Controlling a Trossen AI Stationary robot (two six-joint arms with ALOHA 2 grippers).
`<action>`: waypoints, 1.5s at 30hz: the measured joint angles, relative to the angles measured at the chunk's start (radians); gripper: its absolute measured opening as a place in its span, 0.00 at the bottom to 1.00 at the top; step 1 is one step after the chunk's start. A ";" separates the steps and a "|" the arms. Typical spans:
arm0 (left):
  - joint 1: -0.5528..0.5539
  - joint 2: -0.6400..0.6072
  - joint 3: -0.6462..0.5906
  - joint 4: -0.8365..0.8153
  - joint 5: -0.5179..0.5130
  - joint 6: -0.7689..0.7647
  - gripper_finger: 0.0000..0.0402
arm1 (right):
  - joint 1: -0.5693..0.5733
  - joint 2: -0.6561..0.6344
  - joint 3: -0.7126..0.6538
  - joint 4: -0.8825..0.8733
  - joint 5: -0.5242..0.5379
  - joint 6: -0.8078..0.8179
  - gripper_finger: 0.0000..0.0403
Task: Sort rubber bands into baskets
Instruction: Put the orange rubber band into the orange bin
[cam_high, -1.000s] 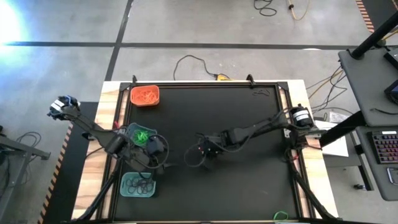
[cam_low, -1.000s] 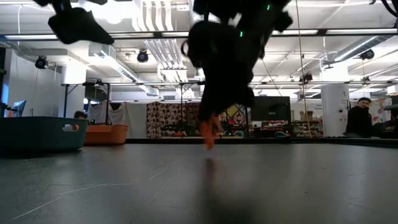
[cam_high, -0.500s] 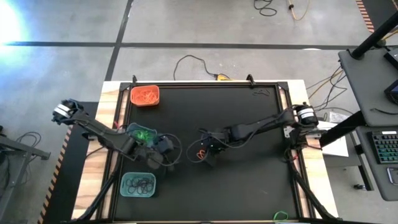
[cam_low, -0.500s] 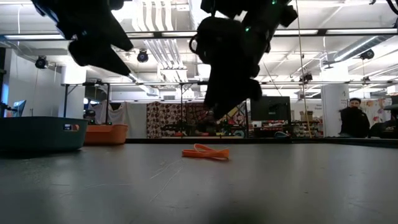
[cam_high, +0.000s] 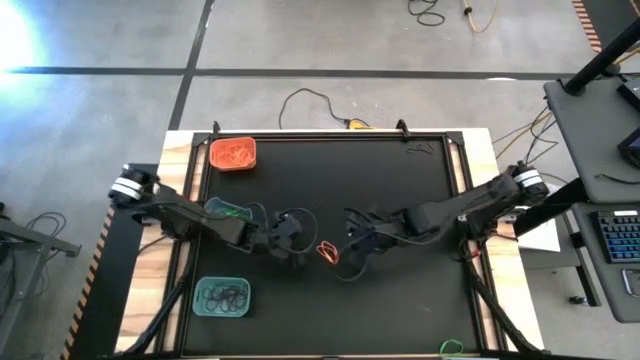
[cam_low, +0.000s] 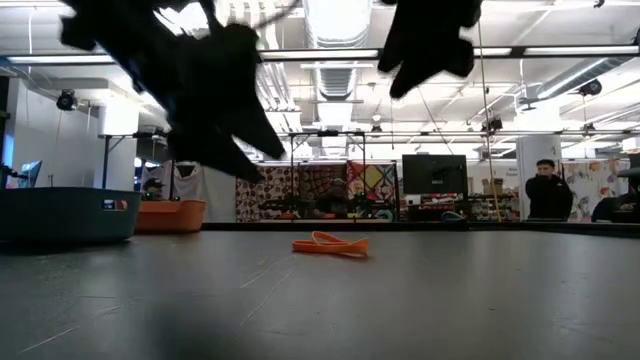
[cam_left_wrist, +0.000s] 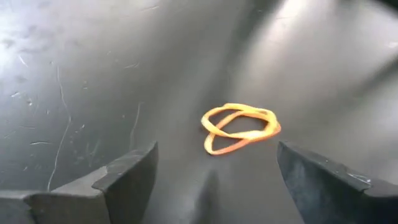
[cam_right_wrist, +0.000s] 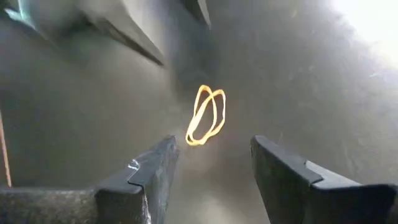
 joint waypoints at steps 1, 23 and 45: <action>0.007 0.025 0.000 0.022 0.000 -0.003 0.77 | 0.012 -0.011 0.000 0.000 0.027 0.017 0.48; 0.100 0.228 -0.001 0.289 0.087 0.222 0.35 | 0.139 -0.041 -0.002 -0.002 0.138 0.155 0.48; 0.102 0.355 0.022 0.388 0.099 0.196 0.27 | 0.165 -0.037 -0.006 -0.032 0.138 0.204 0.48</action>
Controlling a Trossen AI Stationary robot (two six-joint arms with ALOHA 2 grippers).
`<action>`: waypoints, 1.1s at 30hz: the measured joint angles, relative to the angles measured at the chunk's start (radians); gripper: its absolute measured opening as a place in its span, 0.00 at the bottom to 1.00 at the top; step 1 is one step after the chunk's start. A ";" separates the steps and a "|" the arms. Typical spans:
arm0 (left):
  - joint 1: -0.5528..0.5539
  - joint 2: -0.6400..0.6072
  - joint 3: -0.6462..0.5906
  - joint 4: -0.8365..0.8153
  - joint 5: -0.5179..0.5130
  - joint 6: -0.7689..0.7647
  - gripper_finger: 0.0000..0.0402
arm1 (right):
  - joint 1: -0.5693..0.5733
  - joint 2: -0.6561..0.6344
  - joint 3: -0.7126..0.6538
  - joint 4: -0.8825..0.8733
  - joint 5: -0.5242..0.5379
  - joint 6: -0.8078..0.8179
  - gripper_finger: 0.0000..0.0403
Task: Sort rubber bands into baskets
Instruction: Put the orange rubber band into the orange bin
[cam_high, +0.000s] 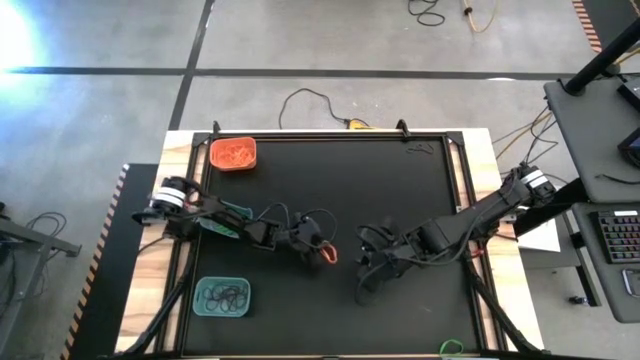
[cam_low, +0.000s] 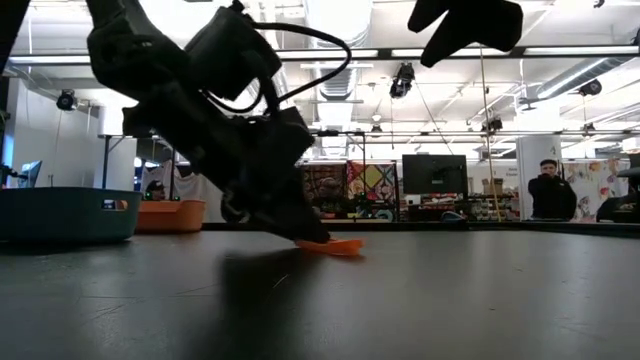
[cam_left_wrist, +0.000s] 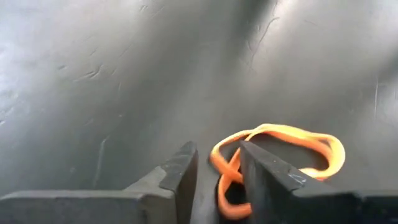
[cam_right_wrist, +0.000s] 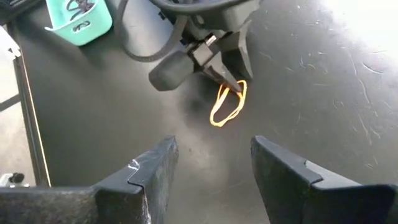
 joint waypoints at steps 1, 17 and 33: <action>-0.001 0.012 0.014 -0.001 -0.003 0.001 0.25 | 0.000 0.000 0.000 -0.005 0.000 0.000 0.48; -0.008 -0.020 0.153 -0.308 0.026 0.038 0.00 | 0.002 0.000 0.000 -0.042 -0.004 0.000 0.48; 0.023 -0.487 0.190 -0.621 -0.165 0.076 0.00 | 0.002 0.000 0.000 -0.041 -0.004 -0.035 0.48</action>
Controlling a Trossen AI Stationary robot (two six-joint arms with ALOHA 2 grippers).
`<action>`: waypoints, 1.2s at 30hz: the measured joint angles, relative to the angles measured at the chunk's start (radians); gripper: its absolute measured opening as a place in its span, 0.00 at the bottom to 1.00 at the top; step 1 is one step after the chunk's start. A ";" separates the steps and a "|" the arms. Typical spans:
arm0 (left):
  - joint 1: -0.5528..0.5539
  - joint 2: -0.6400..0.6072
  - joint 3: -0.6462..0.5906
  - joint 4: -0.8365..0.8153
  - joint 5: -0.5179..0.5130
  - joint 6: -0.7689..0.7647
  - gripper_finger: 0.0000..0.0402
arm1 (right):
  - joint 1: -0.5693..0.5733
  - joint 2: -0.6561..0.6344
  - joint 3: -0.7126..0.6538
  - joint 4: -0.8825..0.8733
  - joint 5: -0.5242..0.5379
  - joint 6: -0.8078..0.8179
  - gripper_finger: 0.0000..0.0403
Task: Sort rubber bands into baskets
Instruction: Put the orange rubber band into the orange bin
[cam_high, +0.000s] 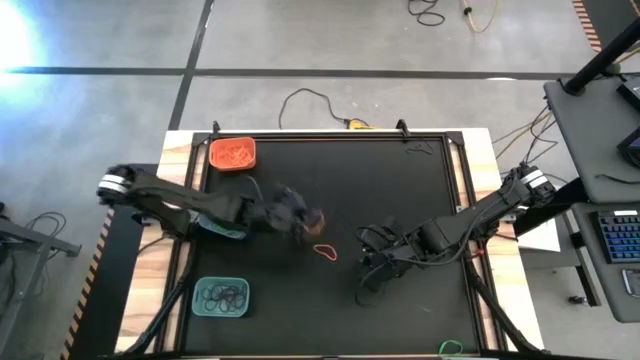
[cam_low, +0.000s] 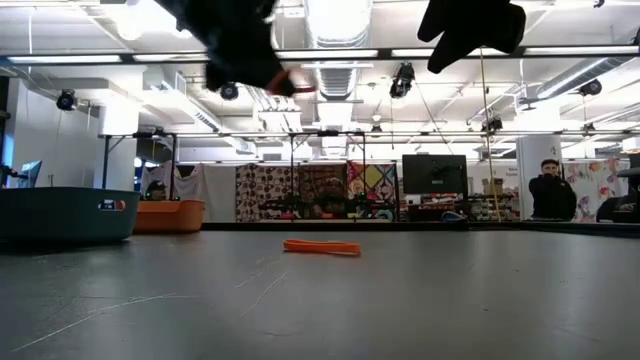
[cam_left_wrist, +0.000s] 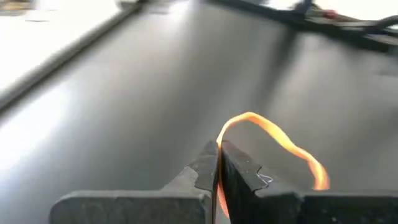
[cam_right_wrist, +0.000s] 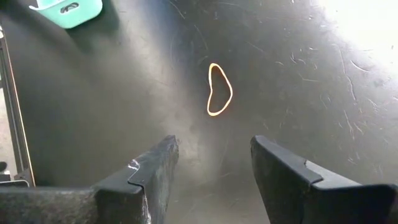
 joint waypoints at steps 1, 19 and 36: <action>0.021 -0.037 0.000 -0.063 -0.026 -0.001 0.00 | 0.000 0.000 0.000 0.002 0.000 0.000 0.48; 0.870 -0.190 -0.010 -0.607 -0.047 0.089 0.00 | 0.009 0.000 0.112 0.007 -0.004 0.013 0.48; 1.083 0.104 -0.012 -0.539 0.047 0.093 0.00 | 0.087 0.000 0.179 0.006 0.004 0.114 0.48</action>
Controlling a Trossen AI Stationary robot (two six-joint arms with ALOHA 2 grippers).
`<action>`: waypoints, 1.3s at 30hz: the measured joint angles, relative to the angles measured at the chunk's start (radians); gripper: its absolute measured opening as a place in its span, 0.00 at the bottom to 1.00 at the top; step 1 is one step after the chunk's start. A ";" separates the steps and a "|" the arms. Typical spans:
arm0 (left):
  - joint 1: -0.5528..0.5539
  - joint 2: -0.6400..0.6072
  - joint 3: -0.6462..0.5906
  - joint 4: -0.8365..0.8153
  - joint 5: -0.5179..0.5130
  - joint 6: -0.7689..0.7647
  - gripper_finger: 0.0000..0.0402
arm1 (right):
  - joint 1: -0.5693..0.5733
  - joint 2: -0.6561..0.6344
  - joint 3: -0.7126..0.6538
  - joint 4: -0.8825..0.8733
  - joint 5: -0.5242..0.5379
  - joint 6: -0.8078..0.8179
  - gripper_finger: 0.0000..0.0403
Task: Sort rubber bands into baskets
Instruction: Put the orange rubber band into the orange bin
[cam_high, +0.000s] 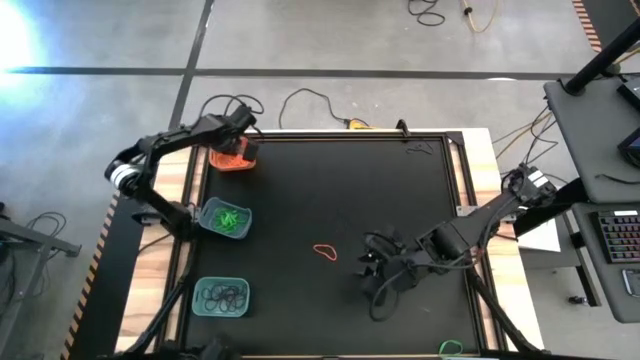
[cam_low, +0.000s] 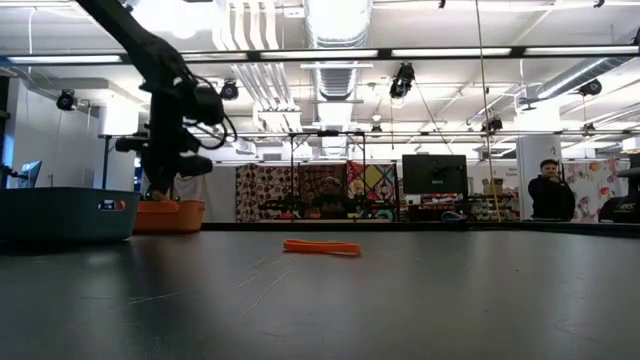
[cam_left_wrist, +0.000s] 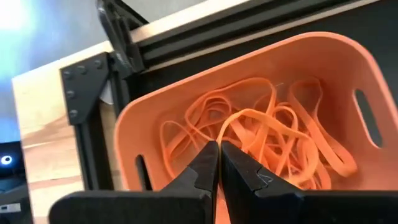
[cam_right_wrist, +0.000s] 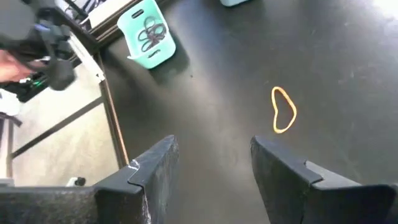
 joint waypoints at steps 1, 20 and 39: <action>0.000 0.016 0.000 0.008 0.000 -0.002 0.00 | 0.008 0.000 0.000 0.000 0.000 0.014 0.48; 0.009 0.169 0.000 0.097 -0.080 0.037 0.00 | 0.127 0.021 0.000 0.001 -0.009 0.207 0.48; -0.006 -0.015 0.000 -0.033 0.066 0.067 0.49 | 0.120 0.021 -0.001 0.000 -0.008 0.118 0.48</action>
